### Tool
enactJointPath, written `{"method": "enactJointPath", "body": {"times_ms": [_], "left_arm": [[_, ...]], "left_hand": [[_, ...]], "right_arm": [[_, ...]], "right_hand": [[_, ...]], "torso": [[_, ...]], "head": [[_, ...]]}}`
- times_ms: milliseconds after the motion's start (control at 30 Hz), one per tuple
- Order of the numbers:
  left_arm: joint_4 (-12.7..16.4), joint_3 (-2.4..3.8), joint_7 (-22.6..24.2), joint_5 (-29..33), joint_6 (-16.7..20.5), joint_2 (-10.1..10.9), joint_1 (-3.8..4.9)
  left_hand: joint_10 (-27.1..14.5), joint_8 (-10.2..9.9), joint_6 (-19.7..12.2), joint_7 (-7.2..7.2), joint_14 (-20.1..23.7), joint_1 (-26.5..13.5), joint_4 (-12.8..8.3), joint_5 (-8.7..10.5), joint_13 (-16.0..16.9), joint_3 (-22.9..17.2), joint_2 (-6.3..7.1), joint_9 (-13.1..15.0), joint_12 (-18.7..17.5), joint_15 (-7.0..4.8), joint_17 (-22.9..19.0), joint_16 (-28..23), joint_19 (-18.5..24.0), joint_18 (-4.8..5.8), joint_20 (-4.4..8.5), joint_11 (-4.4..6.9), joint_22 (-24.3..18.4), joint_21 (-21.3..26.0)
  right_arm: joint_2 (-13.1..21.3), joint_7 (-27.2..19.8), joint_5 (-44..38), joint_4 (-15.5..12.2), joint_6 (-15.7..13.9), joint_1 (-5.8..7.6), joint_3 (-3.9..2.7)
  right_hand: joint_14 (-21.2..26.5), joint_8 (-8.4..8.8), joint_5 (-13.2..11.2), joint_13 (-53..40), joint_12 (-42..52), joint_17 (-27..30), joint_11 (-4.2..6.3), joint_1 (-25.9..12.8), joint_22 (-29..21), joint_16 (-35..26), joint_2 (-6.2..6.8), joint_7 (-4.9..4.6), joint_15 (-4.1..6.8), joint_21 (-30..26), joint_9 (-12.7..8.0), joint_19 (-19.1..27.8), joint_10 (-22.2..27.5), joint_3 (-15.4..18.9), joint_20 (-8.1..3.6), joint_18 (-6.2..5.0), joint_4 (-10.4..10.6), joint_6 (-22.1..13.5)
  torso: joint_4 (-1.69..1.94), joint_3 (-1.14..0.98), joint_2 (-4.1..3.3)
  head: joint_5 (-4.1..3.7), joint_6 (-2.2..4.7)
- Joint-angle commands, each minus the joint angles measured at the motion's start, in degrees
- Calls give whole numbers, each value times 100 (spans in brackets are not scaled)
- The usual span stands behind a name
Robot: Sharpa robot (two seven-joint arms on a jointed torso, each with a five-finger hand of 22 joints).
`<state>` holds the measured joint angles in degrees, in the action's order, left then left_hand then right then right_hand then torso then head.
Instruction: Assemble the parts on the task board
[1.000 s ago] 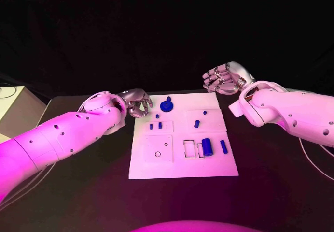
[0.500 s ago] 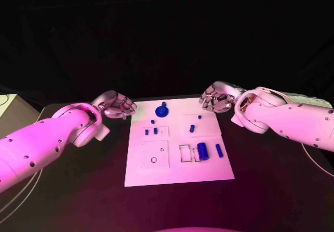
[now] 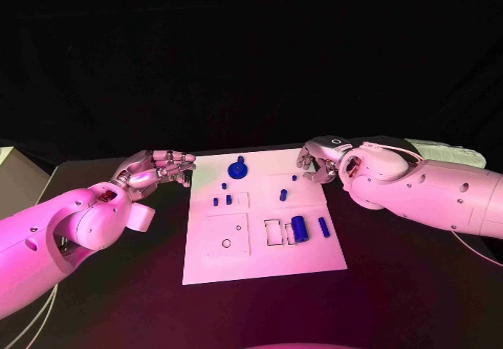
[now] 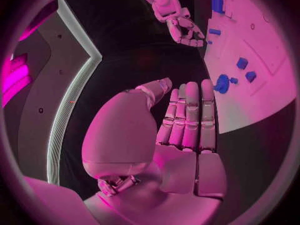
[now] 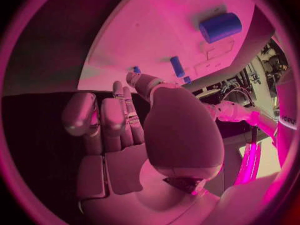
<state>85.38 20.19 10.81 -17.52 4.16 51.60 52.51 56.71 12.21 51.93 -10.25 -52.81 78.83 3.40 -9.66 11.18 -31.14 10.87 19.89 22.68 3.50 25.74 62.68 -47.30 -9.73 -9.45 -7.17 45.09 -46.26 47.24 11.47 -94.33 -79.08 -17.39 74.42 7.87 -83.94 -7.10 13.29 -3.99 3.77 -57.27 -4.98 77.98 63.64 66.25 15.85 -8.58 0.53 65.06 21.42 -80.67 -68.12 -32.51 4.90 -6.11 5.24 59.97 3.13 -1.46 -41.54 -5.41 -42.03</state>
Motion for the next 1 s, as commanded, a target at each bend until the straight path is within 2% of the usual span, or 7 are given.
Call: {"method": "enactJointPath", "body": {"times_ms": [33, 100, 333, 567, 800, 1000], "left_arm": [[75, 44, 384, 537, -191, 31, -44], [91, 63, 406, 549, -182, 48, -64], [121, 91, 439, 592, -182, 78, -88], [122, 97, 437, 602, -176, 79, -93], [124, 98, 427, 599, -164, 90, -94], [128, 98, 416, 589, -162, 93, -94]], "left_hand": [[-37, 30, 33, -22, -10, -48, -8, 4, 8, 41, -20, 6, 28, 6, -11, -23, -56, -80, 3, 7, -15, 45], [-41, 32, 33, -24, -11, -50, -3, 6, 8, 53, -19, 6, 29, 7, -14, -29, -65, -80, 3, 5, -28, 62], [-50, 34, 30, -28, -13, -56, 11, 8, 5, 78, -16, 5, 31, 10, -20, -42, -84, -79, 3, 2, -57, 98], [-57, 32, 23, -34, -13, -54, 16, 7, 4, 91, -14, 3, 31, 11, -24, -50, -96, -79, 2, -1, -76, 122], [-63, 29, 15, -42, -12, -47, 17, 5, 2, 99, -13, 1, 32, 13, -27, -58, -105, -79, 2, -5, -90, 140], [-68, 26, 7, -48, -12, -40, 18, 4, 1, 105, -14, -2, 32, 15, -31, -65, -114, -79, 2, -9, -102, 156]], "right_arm": [[-66, 334, -571, 15, 88, -35, 4], [-118, 332, -576, 33, 104, -59, 7], [-247, 255, -479, 67, 239, -137, 19], [-325, 225, -437, 97, 303, -180, 27], [-371, 233, -430, 119, 335, -195, 30], [-438, 245, -429, 144, 282, -211, 33]], "right_hand": [[-207, 14, -21, 9, -16, -132, -7, 23, 99, 156, 53, 1, -51, 95, 9, -55, 82, 10, 9, 82, 34, -59], [-209, 14, -22, 9, -14, -158, -8, 23, 130, 184, 54, 0, -52, 124, 10, -66, 85, 13, 11, 88, 35, -61], [-213, 12, -23, 4, -4, -233, -6, 41, 237, 279, 42, 5, -55, 226, 17, -106, 86, 8, 15, 104, 38, -59], [-212, -5, -17, -2, 7, -289, 0, 65, 316, 363, 18, 12, -51, 299, 31, -131, 65, -16, 16, 115, 42, -34], [-210, -26, 1, -7, 14, -325, 8, 81, 368, 419, 1, 23, -47, 348, 46, -146, 39, -39, 15, 122, 44, -2], [-189, -88, 63, -15, 24, -352, 30, 70, 433, 497, -63, 50, -31, 402, 88, -152, -27, -89, 9, 129, 85, 85]], "torso": [[9, 12, 3], [7, 4, -3], [-3, 5, -15], [5, 1, -7], [-2, -6, -1], [-6, -9, -1]], "head": [[4, -8], [7, -9], [5, -32], [-2, -69], [15, -80], [23, -92]]}}
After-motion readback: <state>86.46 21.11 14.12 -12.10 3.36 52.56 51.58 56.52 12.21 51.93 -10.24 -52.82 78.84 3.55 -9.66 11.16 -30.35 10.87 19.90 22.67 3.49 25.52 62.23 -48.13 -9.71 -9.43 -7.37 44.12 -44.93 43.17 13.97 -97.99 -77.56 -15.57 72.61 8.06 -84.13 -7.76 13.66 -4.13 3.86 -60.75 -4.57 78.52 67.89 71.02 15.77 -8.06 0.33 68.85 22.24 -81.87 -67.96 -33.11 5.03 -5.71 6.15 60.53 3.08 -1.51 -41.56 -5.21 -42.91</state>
